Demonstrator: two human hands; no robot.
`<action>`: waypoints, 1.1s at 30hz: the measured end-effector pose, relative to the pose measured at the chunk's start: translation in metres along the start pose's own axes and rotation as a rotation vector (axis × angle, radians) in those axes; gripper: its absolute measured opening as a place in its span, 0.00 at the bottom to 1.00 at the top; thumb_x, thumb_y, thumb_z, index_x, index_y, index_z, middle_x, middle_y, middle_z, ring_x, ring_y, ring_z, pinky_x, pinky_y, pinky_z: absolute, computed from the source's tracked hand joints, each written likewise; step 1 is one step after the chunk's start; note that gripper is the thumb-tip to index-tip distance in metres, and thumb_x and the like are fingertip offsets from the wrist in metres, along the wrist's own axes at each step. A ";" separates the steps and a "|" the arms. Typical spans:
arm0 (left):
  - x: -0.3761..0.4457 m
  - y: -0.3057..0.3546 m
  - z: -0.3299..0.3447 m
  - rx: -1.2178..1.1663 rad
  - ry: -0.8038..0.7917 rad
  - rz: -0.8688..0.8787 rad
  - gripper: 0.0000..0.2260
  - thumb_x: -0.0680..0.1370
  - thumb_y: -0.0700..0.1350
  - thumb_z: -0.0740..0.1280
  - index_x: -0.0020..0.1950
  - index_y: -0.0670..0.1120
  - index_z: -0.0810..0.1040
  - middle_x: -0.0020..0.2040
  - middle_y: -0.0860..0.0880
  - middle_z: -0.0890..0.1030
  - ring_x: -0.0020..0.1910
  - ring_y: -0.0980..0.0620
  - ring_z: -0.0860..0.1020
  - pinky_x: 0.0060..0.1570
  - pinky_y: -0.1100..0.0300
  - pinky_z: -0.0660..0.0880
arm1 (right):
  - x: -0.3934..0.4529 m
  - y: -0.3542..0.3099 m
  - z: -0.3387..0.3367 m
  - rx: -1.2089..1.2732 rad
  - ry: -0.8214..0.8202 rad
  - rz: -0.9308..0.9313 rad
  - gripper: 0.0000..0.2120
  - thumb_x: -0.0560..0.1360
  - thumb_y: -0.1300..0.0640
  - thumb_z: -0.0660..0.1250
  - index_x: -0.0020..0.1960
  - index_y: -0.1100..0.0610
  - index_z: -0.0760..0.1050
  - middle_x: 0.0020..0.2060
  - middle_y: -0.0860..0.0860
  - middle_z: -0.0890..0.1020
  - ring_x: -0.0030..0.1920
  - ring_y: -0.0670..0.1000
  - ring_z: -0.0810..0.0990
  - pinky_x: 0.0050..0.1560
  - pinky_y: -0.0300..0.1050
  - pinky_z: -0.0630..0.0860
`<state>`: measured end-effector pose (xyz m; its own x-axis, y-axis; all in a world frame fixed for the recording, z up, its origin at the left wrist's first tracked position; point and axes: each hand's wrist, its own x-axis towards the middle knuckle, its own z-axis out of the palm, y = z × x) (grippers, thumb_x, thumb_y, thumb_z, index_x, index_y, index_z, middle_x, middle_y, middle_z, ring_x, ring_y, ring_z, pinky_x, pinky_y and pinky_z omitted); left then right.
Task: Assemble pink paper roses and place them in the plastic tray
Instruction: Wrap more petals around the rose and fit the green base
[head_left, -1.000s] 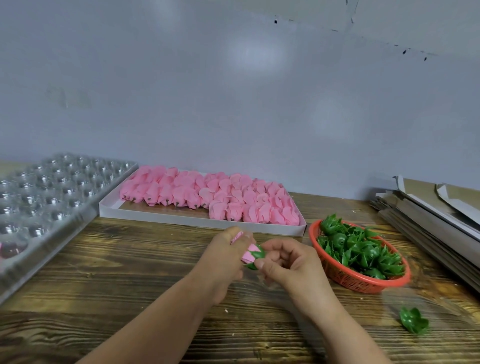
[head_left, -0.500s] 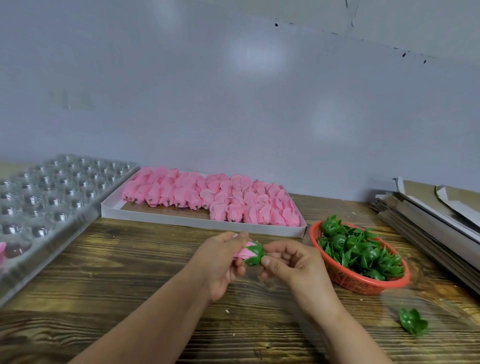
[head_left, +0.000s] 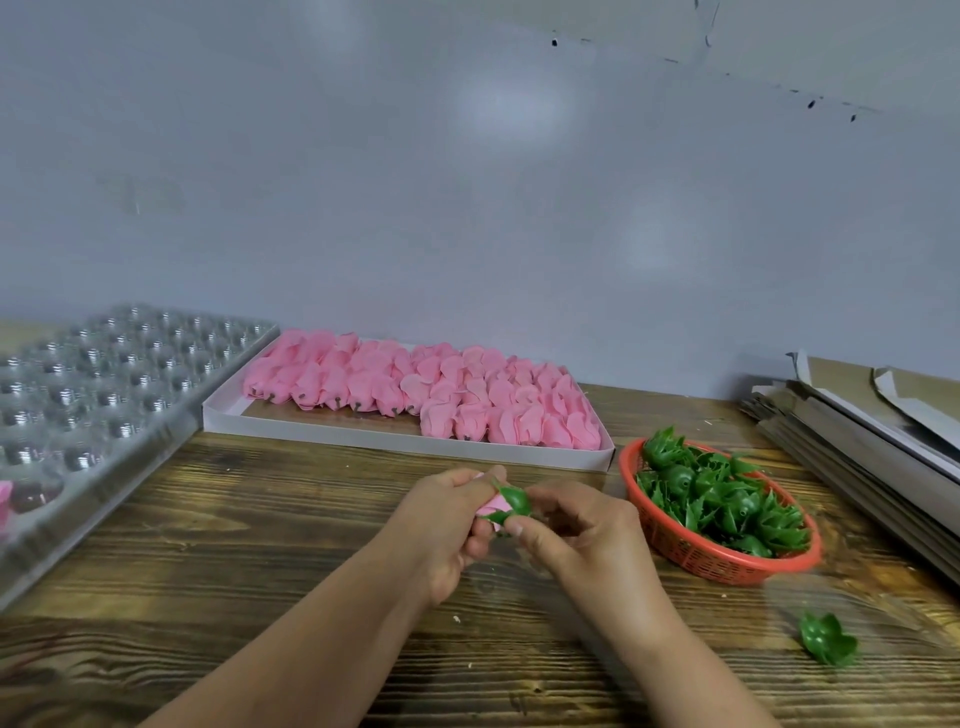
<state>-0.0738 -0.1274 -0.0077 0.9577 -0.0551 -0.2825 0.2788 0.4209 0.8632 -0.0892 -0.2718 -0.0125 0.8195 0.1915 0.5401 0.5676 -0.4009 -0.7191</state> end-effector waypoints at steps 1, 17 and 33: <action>0.001 0.001 -0.001 -0.008 0.002 -0.002 0.03 0.79 0.39 0.65 0.47 0.41 0.77 0.26 0.50 0.77 0.18 0.61 0.65 0.14 0.69 0.61 | 0.000 -0.001 0.001 -0.063 0.004 -0.055 0.06 0.66 0.53 0.73 0.43 0.50 0.80 0.34 0.49 0.81 0.33 0.50 0.79 0.35 0.55 0.77; -0.005 0.011 -0.007 -0.011 0.033 -0.167 0.10 0.79 0.39 0.66 0.38 0.40 0.76 0.24 0.50 0.71 0.17 0.61 0.64 0.14 0.70 0.58 | -0.003 -0.010 0.004 -0.721 -0.002 -0.593 0.21 0.65 0.64 0.77 0.57 0.62 0.80 0.44 0.54 0.83 0.37 0.53 0.82 0.29 0.43 0.78; -0.004 0.016 -0.012 0.119 -0.150 -0.202 0.30 0.68 0.68 0.64 0.48 0.40 0.80 0.30 0.49 0.76 0.21 0.59 0.68 0.17 0.68 0.64 | -0.002 -0.017 0.011 -0.044 0.167 -0.022 0.08 0.70 0.62 0.72 0.47 0.52 0.81 0.37 0.49 0.84 0.36 0.48 0.81 0.36 0.47 0.79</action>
<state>-0.0742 -0.1100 0.0023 0.8791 -0.2645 -0.3965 0.4632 0.2785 0.8413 -0.0990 -0.2557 -0.0061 0.7806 0.0501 0.6231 0.5778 -0.4379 -0.6887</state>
